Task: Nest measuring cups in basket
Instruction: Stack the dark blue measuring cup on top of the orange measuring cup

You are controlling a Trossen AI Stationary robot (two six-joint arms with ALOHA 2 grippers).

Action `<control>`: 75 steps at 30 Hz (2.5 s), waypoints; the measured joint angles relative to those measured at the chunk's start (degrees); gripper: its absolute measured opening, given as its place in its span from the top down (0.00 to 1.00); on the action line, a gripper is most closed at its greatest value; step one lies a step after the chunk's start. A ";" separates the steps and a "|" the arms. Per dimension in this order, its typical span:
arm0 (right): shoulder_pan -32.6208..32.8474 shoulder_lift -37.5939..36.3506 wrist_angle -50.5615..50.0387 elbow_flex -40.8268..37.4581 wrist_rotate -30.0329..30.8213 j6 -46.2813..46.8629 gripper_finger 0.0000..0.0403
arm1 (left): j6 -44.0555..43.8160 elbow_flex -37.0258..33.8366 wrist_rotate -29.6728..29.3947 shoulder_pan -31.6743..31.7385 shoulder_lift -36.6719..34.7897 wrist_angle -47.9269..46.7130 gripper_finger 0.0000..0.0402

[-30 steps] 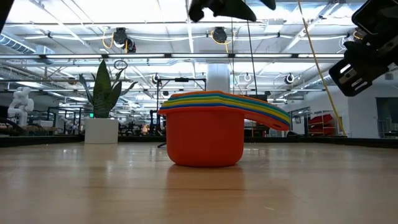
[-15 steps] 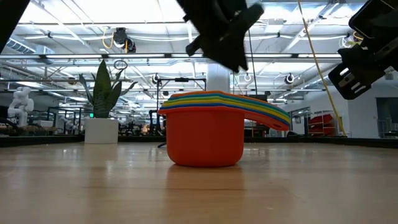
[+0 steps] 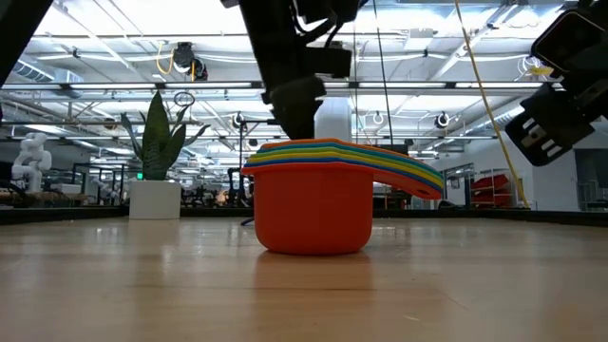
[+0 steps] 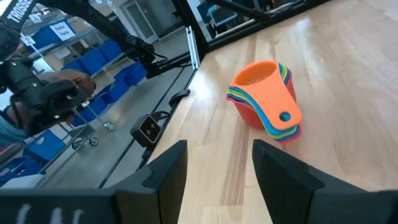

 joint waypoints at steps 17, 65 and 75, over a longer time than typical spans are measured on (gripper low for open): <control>2.90 0.00 -1.05 0.00 0.13 -0.91 0.56 | 8.40 -10.01 2.03 5.40 0.00 -0.15 0.27; 2.74 0.02 -2.91 1.22 3.11 -3.21 0.56 | -12.59 -11.31 10.74 6.37 3.98 8.06 0.73; 2.74 0.00 -2.82 2.79 3.24 -5.92 0.56 | -19.44 -11.31 7.08 0.86 3.80 8.03 0.98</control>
